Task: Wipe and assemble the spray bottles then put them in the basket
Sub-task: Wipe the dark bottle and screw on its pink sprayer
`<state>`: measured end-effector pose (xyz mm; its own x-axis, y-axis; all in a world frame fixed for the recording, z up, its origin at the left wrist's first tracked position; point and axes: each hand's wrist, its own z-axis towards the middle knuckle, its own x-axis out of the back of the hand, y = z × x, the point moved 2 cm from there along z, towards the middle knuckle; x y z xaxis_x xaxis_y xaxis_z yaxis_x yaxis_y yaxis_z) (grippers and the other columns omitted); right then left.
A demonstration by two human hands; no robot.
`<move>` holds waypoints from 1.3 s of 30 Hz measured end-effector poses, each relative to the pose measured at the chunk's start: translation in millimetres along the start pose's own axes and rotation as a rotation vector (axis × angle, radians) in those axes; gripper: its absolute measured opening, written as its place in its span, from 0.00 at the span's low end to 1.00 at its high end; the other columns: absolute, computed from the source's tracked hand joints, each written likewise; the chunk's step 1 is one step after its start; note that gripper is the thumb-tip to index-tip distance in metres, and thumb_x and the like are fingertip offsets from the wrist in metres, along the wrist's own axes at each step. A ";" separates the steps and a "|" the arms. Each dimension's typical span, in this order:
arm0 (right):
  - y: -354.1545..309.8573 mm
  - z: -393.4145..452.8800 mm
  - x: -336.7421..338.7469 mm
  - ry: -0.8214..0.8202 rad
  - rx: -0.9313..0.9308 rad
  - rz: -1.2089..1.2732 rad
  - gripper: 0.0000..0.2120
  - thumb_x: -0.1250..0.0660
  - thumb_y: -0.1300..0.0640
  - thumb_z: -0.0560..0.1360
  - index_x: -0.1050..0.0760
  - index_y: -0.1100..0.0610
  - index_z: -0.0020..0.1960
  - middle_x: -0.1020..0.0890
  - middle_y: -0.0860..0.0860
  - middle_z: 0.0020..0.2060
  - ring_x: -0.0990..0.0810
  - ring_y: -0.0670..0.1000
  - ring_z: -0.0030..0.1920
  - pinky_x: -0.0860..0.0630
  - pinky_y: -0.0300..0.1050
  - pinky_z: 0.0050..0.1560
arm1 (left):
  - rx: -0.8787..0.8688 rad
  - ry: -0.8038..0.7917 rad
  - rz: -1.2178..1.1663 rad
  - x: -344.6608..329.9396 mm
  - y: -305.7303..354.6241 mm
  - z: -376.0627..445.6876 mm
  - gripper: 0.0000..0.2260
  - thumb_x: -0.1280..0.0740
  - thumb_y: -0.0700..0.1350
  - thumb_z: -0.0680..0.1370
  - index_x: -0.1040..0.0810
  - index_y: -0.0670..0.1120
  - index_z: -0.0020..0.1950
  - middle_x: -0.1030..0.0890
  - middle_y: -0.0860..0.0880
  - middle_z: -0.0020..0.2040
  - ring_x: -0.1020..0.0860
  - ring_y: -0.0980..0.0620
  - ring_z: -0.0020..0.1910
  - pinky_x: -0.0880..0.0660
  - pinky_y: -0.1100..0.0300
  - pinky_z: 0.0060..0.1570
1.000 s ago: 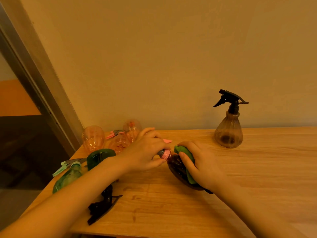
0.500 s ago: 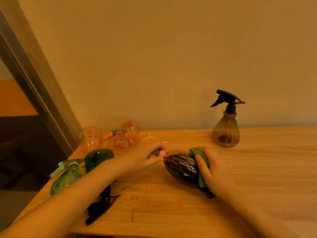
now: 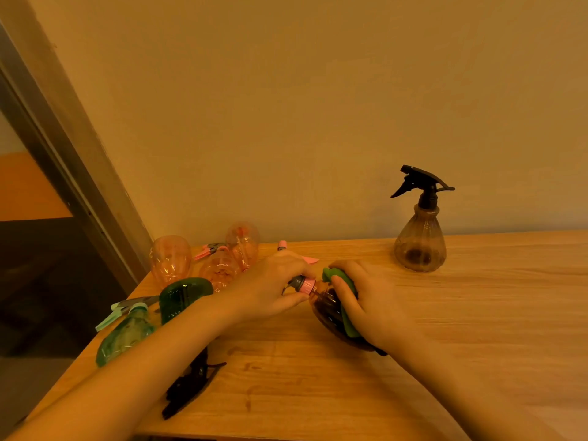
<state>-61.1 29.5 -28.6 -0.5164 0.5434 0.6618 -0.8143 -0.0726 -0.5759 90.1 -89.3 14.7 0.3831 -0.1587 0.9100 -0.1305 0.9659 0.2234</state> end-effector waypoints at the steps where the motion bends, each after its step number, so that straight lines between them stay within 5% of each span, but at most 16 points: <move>1: 0.9 -2.5 0.1 0.008 0.007 -0.006 0.19 0.48 0.42 0.78 0.28 0.48 0.62 0.23 0.45 0.53 0.25 0.45 0.50 0.26 0.45 0.48 | 0.013 0.002 0.003 0.2 -0.3 -1.3 0.14 0.31 0.48 0.73 0.21 0.46 0.57 0.21 0.49 0.57 0.28 0.53 0.61 0.34 0.59 0.63; 5: 9.8 -15.0 4.9 0.050 -0.020 0.061 0.16 0.45 0.45 0.79 0.27 0.49 0.61 0.24 0.43 0.51 0.26 0.42 0.51 0.27 0.43 0.50 | 0.036 0.002 -0.007 -0.9 -5.7 -6.1 0.13 0.28 0.45 0.73 0.20 0.46 0.56 0.20 0.51 0.55 0.27 0.55 0.59 0.33 0.66 0.59; 11: 28.9 -26.1 9.2 0.088 -0.180 0.283 0.10 0.43 0.46 0.79 0.26 0.45 0.56 0.21 0.41 0.48 0.23 0.42 0.50 0.25 0.50 0.53 | -0.020 0.069 -0.008 -2.9 -3.6 -9.5 0.14 0.29 0.48 0.73 0.19 0.45 0.56 0.21 0.51 0.54 0.28 0.58 0.59 0.27 0.61 0.56; 22: 13.5 3.1 9.7 0.065 -0.093 0.069 0.13 0.42 0.48 0.80 0.26 0.49 0.61 0.22 0.46 0.52 0.24 0.46 0.52 0.26 0.48 0.52 | -0.276 0.160 0.233 -12.4 6.6 -0.3 0.11 0.36 0.45 0.76 0.20 0.41 0.53 0.18 0.48 0.51 0.27 0.50 0.57 0.29 0.59 0.58; 30: 27.4 -3.3 8.2 0.055 -0.102 0.046 0.12 0.43 0.48 0.79 0.26 0.48 0.59 0.23 0.44 0.49 0.26 0.44 0.49 0.29 0.41 0.49 | -0.268 0.188 0.264 -14.7 -0.1 -4.1 0.10 0.37 0.46 0.77 0.20 0.43 0.51 0.18 0.49 0.51 0.27 0.51 0.56 0.24 0.55 0.53; 39: 22.2 0.8 7.7 0.046 -0.099 0.020 0.13 0.44 0.50 0.80 0.25 0.50 0.60 0.22 0.46 0.51 0.25 0.46 0.52 0.28 0.44 0.52 | -0.296 0.229 0.263 -20.0 -1.6 -4.8 0.07 0.34 0.44 0.77 0.24 0.45 0.53 0.19 0.48 0.52 0.26 0.49 0.57 0.24 0.51 0.54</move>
<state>-83.4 31.4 -35.9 -0.5180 0.5806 0.6282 -0.7727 -0.0025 -0.6348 87.0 -86.7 -5.5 0.5682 0.1170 0.8145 0.0036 0.9895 -0.1446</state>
